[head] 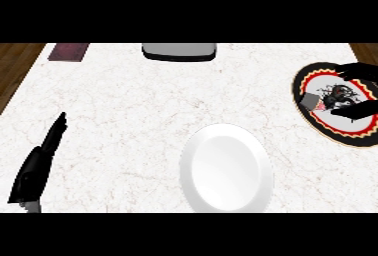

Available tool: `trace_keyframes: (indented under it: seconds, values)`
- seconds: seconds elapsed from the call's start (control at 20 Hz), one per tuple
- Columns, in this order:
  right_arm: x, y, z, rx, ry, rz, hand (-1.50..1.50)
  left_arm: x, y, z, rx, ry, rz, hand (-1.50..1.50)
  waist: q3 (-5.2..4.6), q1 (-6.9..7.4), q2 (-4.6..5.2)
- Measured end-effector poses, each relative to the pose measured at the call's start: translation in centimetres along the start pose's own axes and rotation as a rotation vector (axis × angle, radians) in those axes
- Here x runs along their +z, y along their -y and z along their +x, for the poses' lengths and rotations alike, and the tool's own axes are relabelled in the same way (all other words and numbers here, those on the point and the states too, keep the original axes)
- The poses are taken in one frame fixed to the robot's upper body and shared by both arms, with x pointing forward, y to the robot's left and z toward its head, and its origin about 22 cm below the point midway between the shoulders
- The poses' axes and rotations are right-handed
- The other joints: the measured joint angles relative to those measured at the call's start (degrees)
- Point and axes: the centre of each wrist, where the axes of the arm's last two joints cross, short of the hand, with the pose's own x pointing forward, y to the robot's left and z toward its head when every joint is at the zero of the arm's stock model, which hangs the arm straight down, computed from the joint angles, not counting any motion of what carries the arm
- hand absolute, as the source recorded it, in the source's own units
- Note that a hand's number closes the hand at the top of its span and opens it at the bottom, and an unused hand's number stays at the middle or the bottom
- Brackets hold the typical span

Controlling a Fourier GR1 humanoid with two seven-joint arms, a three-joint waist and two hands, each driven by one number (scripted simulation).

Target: Pick the cupcake from the plate and place it in the plate

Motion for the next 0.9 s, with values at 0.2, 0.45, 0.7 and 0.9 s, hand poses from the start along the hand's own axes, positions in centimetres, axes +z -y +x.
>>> trace_keyframes:
  seconds: [0.2,0.45,0.7,0.9]
  values:
    - [0.1,0.8,0.1,-0.136,0.03,-0.107,-1.5,0.2,-0.6,0.4,0.002,0.0,0.009,0.0,0.04,-0.08,-0.07]
    - [1.6,3.7,-0.8,-0.272,-0.002,-0.269,-1.5,0.2,-0.3,0.4,0.002,-0.001,0.011,0.0,0.02,-0.27,-0.01]
    - [4.9,7.2,-2.8,-0.429,-0.005,-0.358,-1.5,0.2,-0.3,0.1,0.004,0.002,0.012,0.0,0.13,-0.33,0.28]
    - [7.6,9.2,-4.2,-0.52,0.033,-0.41,-1.5,-0.2,-1.1,0.1,-0.001,0.008,0.015,0.0,0.3,-0.1,0.63]
